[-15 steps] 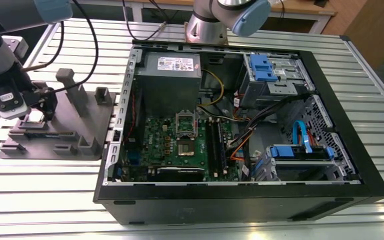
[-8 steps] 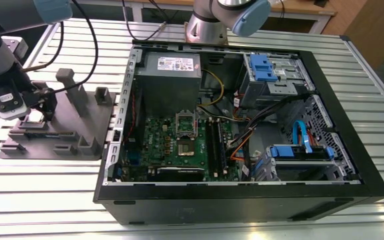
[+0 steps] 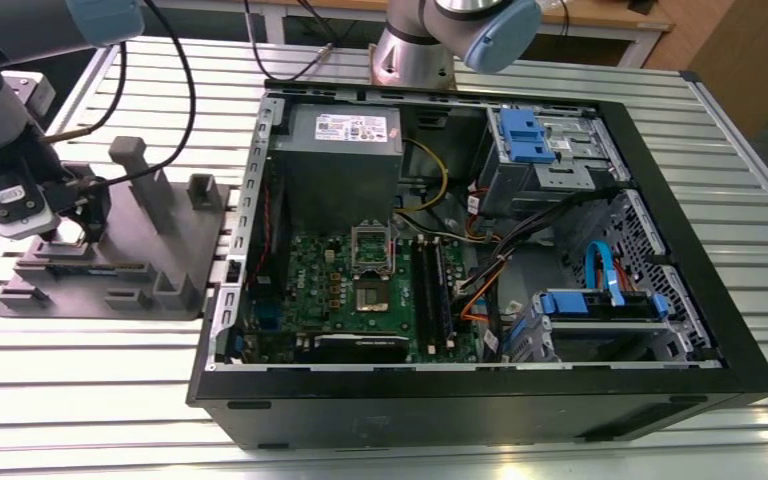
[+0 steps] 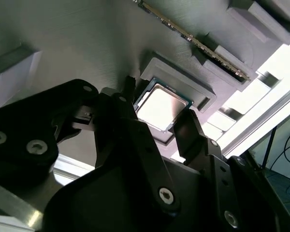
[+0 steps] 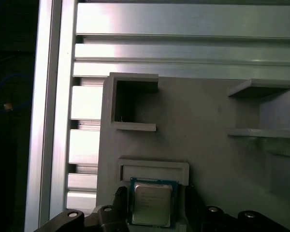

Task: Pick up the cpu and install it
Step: 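Pick up the cpu and move it towards the insertion slot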

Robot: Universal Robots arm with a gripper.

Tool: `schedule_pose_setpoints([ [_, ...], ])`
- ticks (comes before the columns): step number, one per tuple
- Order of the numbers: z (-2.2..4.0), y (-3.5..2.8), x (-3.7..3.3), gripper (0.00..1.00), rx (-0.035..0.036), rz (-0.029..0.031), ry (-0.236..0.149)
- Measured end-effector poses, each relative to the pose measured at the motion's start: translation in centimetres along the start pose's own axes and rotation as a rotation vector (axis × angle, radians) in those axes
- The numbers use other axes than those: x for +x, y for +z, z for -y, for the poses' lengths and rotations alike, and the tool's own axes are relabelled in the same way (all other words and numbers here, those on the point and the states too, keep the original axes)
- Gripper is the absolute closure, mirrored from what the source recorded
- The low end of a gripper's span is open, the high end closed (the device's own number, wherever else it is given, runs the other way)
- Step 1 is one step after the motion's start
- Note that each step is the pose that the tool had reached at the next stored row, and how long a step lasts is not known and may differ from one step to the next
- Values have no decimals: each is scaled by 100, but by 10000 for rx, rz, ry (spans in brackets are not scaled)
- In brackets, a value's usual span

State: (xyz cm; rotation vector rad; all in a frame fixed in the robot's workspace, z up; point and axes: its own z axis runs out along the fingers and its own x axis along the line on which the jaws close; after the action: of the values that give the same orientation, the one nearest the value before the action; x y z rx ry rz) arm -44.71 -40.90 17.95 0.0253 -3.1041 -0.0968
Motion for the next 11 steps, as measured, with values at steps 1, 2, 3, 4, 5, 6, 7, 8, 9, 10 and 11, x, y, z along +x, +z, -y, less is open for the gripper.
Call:
schedule_pose_setpoints([
  [1, 6, -1, 0, 41, 0, 0, -1],
  [2, 11, -2, 0, 41, 1, -2, 3],
  [3, 15, -2, 1, 41, 1, -1, 6],
  [4, 16, -2, 1, 41, 0, 0, 17],
  [5, 16, -2, 1, 41, -1, 2, 35],
  [6, 17, -2, 2, 41, -2, 3, 52],
  [7, 18, -2, 5, 41, -2, 4, 61],
  [8, 20, -1, 9, 41, -2, 3, 63],
  [9, 20, -2, 11, 41, -2, 3, 65],
  [10, 21, -2, 11, 41, -2, 4, 65],
  [11, 20, -2, 10, 41, -3, 4, 65],
])
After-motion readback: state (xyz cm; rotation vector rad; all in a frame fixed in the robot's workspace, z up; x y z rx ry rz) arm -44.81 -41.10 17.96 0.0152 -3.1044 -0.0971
